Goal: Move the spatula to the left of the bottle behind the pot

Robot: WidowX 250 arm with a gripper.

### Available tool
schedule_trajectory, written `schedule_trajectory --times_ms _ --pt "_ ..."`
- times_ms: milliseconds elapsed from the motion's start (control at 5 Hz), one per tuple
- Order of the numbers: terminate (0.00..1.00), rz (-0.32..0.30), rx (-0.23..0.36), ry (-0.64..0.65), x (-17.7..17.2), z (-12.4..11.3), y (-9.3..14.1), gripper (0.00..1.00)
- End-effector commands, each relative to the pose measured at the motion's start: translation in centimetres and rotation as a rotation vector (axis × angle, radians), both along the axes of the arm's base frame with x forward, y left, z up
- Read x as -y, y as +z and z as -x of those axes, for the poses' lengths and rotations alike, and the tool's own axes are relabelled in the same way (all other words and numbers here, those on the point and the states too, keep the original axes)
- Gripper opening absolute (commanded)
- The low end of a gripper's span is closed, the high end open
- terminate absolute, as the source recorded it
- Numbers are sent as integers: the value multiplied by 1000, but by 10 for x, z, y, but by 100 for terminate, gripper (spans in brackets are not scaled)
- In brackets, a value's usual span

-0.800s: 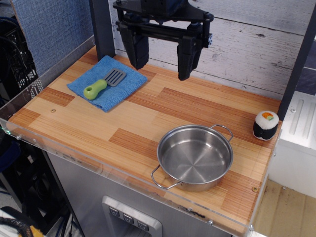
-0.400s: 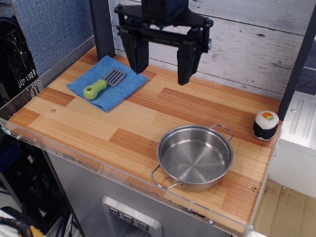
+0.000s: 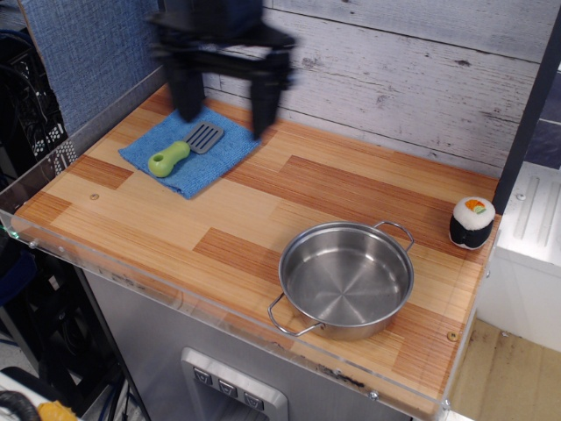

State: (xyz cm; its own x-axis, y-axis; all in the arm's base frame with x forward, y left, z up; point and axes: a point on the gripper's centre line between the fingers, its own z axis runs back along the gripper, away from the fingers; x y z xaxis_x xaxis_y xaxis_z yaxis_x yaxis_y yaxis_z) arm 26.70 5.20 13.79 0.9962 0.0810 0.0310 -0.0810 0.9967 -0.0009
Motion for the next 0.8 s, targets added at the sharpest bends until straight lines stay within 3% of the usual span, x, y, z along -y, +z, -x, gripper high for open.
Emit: schedule_trajectory --times_ms 0,200,600 --pt "0 -168 -40 -129 -81 -28 -36 100" --pt "0 -152 -56 -215 -93 -46 -59 100" --pt "0 -82 -73 -209 -121 -68 -85 100"
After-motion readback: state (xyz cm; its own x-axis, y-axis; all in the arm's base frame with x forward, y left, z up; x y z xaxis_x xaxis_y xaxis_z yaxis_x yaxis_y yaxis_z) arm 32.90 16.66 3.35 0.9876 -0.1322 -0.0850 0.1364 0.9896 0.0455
